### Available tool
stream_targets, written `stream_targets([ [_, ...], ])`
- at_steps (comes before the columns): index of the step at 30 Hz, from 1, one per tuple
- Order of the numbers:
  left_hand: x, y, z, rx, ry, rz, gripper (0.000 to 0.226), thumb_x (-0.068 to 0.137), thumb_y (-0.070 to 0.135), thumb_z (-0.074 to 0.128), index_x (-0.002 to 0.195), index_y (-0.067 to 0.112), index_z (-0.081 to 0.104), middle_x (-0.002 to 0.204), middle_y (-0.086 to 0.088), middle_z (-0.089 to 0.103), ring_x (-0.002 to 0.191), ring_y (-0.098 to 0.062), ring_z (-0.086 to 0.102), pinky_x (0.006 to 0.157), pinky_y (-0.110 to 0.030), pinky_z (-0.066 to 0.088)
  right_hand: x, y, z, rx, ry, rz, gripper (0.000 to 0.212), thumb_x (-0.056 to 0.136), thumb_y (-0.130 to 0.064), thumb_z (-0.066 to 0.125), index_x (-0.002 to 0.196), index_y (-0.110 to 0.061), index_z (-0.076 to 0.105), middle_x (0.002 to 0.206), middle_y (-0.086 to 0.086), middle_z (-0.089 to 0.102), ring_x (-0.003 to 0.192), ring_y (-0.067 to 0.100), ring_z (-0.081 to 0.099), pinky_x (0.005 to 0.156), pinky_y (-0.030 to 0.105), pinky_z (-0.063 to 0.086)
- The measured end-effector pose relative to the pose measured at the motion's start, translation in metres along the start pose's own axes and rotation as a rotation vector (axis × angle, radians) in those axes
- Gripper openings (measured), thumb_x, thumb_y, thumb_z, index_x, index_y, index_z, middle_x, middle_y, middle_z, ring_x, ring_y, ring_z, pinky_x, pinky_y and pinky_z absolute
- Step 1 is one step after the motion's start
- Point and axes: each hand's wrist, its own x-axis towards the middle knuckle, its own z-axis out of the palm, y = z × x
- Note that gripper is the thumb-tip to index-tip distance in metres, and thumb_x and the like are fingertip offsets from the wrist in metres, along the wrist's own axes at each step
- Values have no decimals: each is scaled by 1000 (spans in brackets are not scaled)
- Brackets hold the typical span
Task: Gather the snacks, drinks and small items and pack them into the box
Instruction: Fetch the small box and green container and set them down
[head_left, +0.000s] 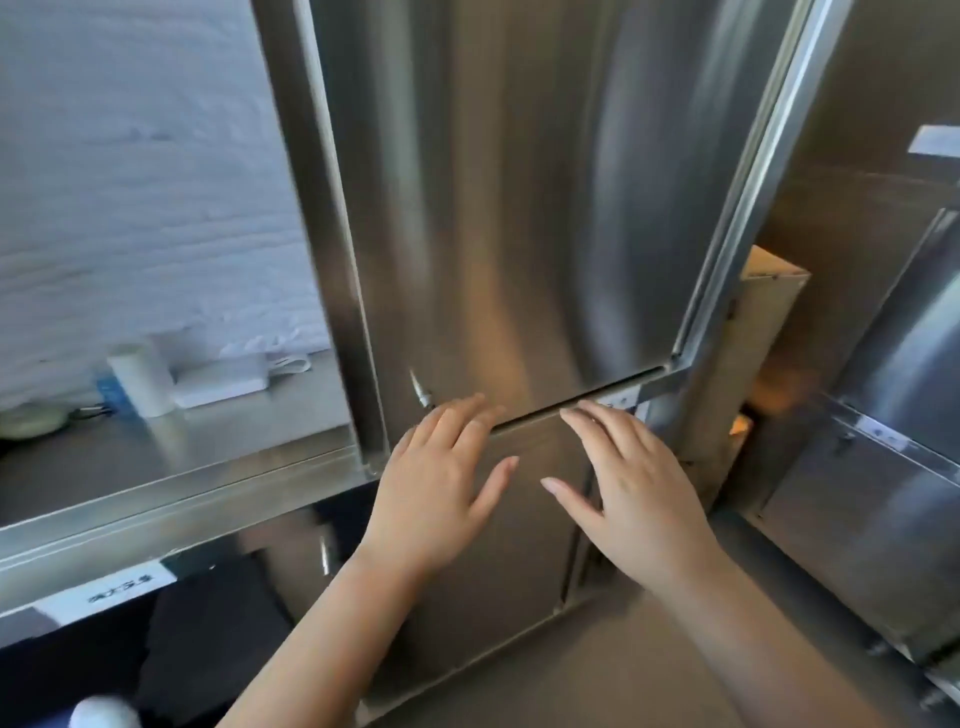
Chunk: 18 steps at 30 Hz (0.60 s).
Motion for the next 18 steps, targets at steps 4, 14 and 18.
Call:
stream_targets([
  [4, 46, 82, 24, -63, -33, 214, 54, 91, 50, 34, 129, 19, 54, 133, 1, 53, 123, -19, 49, 99, -33, 39, -44, 69, -56, -77, 138, 228, 64, 84, -57, 48, 131, -14, 50, 131, 3, 52, 122, 21, 47, 100, 36, 40],
  [14, 149, 298, 131, -251, -120, 647, 56, 90, 53, 40, 137, 22, 45, 142, 1, 44, 131, -18, 39, 109, -37, 32, -154, 234, -155, -296, 292, 757, 70, 82, -61, 44, 137, -18, 43, 140, 1, 44, 128, 18, 38, 103, 32, 31],
  [18, 190, 379, 182, -317, -156, 751, 55, 90, 50, 46, 137, 22, 45, 142, 0, 45, 132, -19, 39, 108, -36, 29, -180, 306, -182, -363, 254, 924, 73, 83, -62, 47, 142, -20, 35, 146, -1, 37, 134, 16, 32, 107, 31, 28],
])
